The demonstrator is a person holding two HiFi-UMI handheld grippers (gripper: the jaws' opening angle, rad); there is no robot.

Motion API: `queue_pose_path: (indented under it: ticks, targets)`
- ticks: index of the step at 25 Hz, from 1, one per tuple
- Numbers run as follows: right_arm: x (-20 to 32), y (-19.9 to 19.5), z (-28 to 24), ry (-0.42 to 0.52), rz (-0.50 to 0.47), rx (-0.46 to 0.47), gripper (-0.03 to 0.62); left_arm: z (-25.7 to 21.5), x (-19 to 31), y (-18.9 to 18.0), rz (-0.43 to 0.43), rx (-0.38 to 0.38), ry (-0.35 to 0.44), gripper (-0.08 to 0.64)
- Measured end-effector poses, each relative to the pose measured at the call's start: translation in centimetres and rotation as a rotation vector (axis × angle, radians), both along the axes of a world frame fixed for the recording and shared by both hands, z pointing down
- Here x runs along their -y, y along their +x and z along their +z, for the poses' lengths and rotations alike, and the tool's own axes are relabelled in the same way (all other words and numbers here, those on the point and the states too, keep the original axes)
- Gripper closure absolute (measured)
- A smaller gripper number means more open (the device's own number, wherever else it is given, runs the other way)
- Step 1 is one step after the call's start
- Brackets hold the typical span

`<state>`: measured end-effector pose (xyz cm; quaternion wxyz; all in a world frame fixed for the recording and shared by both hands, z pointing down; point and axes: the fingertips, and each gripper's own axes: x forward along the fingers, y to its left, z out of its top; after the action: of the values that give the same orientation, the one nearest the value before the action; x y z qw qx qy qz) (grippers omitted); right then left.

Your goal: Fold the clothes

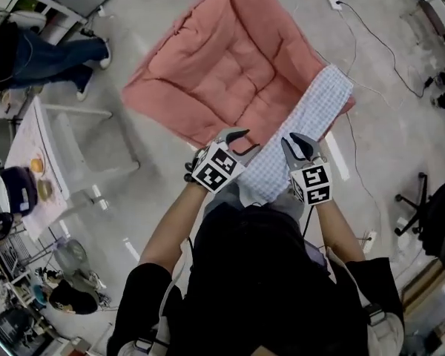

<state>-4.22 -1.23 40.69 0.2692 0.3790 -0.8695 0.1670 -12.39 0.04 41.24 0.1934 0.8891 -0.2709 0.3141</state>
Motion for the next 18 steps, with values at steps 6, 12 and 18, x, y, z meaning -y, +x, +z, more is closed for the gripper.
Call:
queue_pose_path:
  ticks: [6,12,18]
  targets:
    - [-2.0,1.8,0.6,-0.018,0.272,-0.001,0.494,1.0,1.0,1.0,0.208,-0.052,-0.050,0.371]
    - [-6.5,7.4,3.5,-0.095,0.552,0.025,0.494,4.2,-0.3,5.0,0.373,-0.076,-0.186,0.371]
    - [-9.0,11.5,7.3,-0.198,0.698,0.135,0.489,8.9,-0.5,8.5,0.414,-0.040,-0.259,0.370]
